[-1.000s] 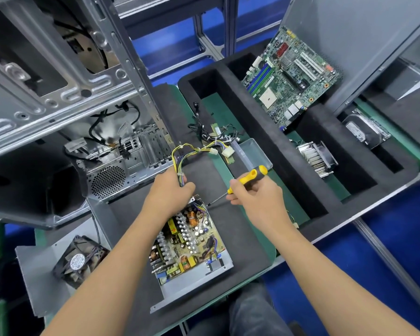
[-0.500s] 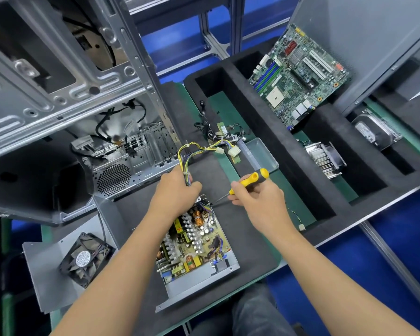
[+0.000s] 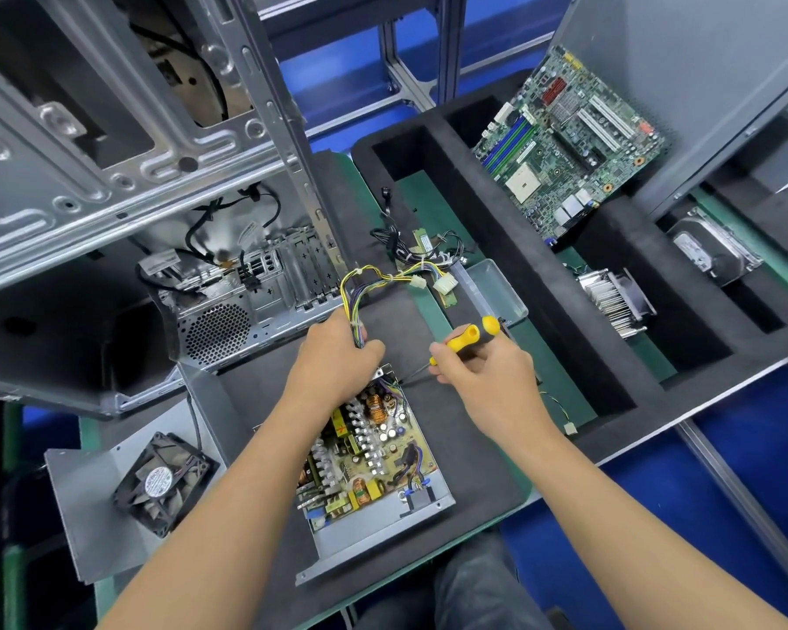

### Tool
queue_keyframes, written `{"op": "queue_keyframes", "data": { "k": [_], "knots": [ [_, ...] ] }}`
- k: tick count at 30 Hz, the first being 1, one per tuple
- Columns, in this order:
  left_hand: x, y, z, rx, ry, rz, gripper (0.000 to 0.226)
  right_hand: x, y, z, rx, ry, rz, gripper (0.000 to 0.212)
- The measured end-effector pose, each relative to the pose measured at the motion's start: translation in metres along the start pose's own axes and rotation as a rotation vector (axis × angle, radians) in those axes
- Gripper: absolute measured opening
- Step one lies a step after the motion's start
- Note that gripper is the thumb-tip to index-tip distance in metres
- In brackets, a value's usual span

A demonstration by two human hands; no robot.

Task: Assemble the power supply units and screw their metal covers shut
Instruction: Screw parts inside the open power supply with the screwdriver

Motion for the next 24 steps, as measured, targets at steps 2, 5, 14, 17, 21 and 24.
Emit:
{"op": "queue_keyframes", "data": {
  "k": [2,5,14,17,21,24],
  "knots": [
    [0.000,0.000,0.000,0.004,0.003,0.003,0.015,0.001,-0.005,-0.002,0.027,-0.017,0.029,0.014],
    [0.000,0.000,0.000,0.000,0.008,0.000,0.015,0.003,-0.016,-0.008,0.111,-0.041,0.116,0.015],
    [0.000,0.001,0.000,0.019,0.006,-0.006,0.016,0.011,-0.058,-0.028,0.426,-0.164,0.267,0.018],
    [0.000,0.001,0.000,0.023,0.014,-0.004,0.017,0.015,-0.072,-0.036,0.550,-0.170,0.338,0.033],
    [0.002,0.002,0.000,0.023,0.008,-0.002,0.020,0.017,-0.086,-0.048,0.687,-0.176,0.413,0.038],
    [0.003,0.003,0.001,0.026,-0.005,0.001,0.020,0.016,-0.089,-0.056,0.715,-0.235,0.418,0.033]
  ]
}}
Point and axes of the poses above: each hand's wrist, its own x-axis away from the middle knuckle, its own z-axis out of the back of the hand, y = z × x, the point moved 10 cm from there along -x, towards the middle knuckle, and after that the axes turned 3 degrees about -z, right-handed, at the moved point
